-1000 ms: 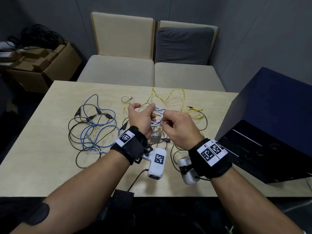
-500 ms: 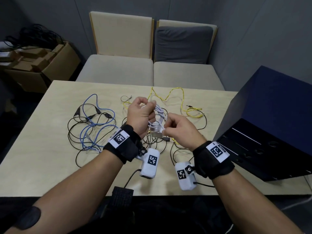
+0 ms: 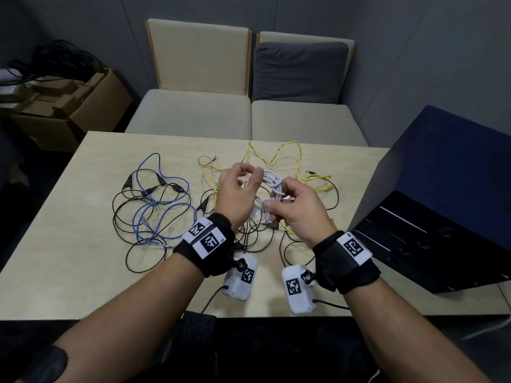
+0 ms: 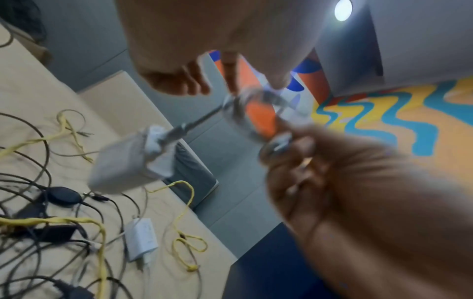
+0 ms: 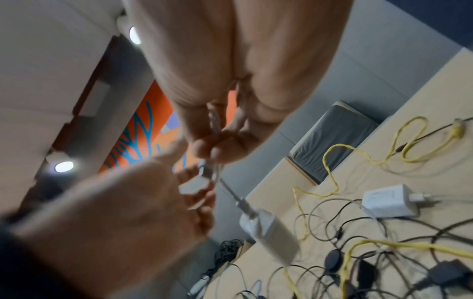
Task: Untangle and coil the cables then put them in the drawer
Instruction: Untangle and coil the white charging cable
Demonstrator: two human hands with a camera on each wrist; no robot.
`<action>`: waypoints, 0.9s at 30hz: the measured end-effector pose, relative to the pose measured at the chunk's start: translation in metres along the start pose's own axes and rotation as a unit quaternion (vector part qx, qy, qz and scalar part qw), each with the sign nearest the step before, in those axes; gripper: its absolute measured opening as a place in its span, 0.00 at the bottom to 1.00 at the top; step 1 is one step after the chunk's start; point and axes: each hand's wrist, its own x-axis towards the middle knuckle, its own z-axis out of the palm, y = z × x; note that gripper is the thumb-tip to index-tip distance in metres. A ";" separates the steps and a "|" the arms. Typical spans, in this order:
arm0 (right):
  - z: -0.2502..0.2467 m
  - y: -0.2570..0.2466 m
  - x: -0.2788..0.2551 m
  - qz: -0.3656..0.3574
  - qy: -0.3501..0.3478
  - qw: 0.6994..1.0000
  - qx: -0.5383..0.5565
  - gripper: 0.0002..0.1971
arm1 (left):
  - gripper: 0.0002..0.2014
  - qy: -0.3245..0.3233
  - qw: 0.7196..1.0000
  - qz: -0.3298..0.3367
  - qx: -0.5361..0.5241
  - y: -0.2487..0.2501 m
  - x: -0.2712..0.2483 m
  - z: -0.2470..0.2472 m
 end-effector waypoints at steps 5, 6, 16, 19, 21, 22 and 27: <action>0.017 0.010 0.001 -0.073 0.109 0.967 -0.216 0.13 | 0.36 -0.064 0.985 -0.144 -0.067 0.007 -0.011 0.003; 0.023 0.011 -0.002 -0.103 0.108 0.954 -0.259 0.10 | 0.37 -0.068 0.987 -0.136 -0.053 0.007 -0.011 0.003; 0.023 0.035 -0.022 -0.115 0.064 0.948 -0.290 0.16 | 0.10 -0.113 0.990 -0.074 0.039 0.004 -0.025 0.010; 0.011 0.037 -0.030 -0.049 0.071 0.972 -0.220 0.16 | 0.10 -0.166 0.984 -0.030 0.059 0.004 -0.036 0.020; 0.002 0.039 -0.037 -0.003 0.079 0.990 -0.121 0.12 | 0.10 -0.187 0.980 -0.009 0.065 0.001 -0.037 0.026; -0.004 0.038 -0.041 0.018 0.083 0.995 -0.060 0.12 | 0.09 -0.193 0.979 -0.017 0.056 -0.002 -0.035 0.030; -0.076 0.053 -0.056 0.032 0.154 0.977 -0.141 0.10 | 0.11 -0.253 0.955 -0.135 -0.081 -0.023 -0.038 0.064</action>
